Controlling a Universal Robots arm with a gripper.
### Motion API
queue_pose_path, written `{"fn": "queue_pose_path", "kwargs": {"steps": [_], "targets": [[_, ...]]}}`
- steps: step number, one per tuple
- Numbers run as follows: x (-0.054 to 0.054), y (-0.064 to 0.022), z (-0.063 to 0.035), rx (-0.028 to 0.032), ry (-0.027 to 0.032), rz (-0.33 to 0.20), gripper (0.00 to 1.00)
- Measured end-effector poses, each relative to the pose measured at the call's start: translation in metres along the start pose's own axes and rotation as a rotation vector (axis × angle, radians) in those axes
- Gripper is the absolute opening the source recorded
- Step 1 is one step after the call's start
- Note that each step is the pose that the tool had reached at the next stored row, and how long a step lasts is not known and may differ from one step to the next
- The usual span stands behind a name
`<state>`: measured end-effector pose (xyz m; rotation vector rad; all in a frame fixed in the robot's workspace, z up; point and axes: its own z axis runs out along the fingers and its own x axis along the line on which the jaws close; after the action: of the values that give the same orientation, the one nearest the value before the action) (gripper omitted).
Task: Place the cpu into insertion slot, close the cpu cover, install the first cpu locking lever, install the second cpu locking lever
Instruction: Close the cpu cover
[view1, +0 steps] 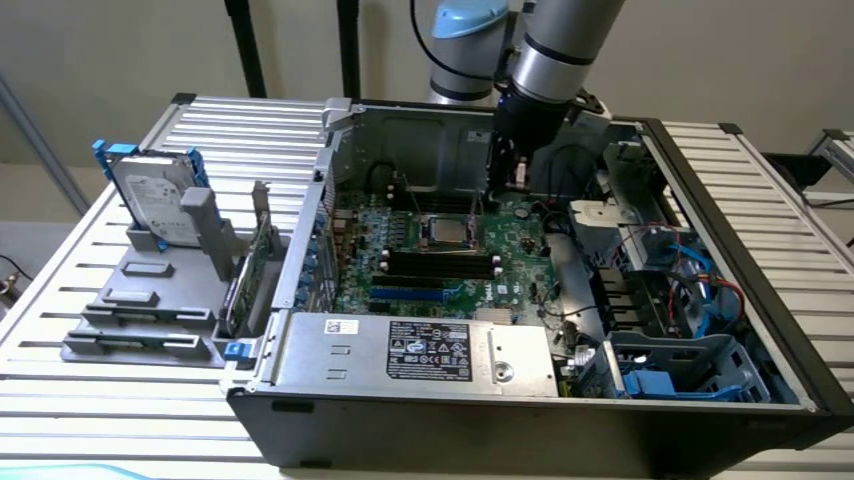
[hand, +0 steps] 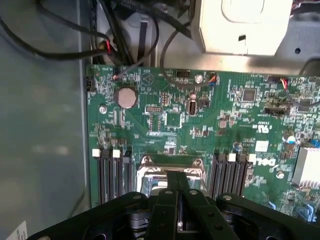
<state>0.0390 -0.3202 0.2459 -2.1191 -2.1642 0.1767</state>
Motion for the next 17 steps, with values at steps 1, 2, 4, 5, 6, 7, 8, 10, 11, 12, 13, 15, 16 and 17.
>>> {"fn": "queue_pose_path", "kwargs": {"steps": [1,2,4,5,6,7,8,10,11,12,13,15,16,17], "targets": [[0.0,-0.0031,0.0013,0.0025,0.0001,0.0,0.11],[0.0,-0.0064,0.0026,0.004,0.0,0.0,0.11],[0.0,-0.0133,0.0056,0.0066,0.0,0.0,0.11],[0.0,-0.0166,0.007,0.0078,0.0001,0.0,0.11],[0.0,-0.02,0.0085,0.0091,0.0002,0.0,0.11],[0.0,-0.0238,0.0101,0.0105,0.0002,0.0,0.11],[0.0,-0.0272,0.0115,0.0119,0.0001,0.0,0.11],[0.0,-0.034,0.0144,0.0146,0.0003,0.0,0.11],[0.0,-0.0374,0.0159,0.016,0.0003,0.0,0.11],[0.0,-0.0408,0.0173,0.0174,0.0002,0.0,0.11],[0.0,-0.0442,0.0189,0.0188,0.0003,0.0,0.11],[-0.001,-0.0511,0.0221,0.0224,0.0005,0.0,0.11],[-0.001,-0.0547,0.0236,0.0244,0.0004,0.0,0.11],[-0.001,-0.0582,0.0253,0.0263,0.0004,0.0,0.11]]}}
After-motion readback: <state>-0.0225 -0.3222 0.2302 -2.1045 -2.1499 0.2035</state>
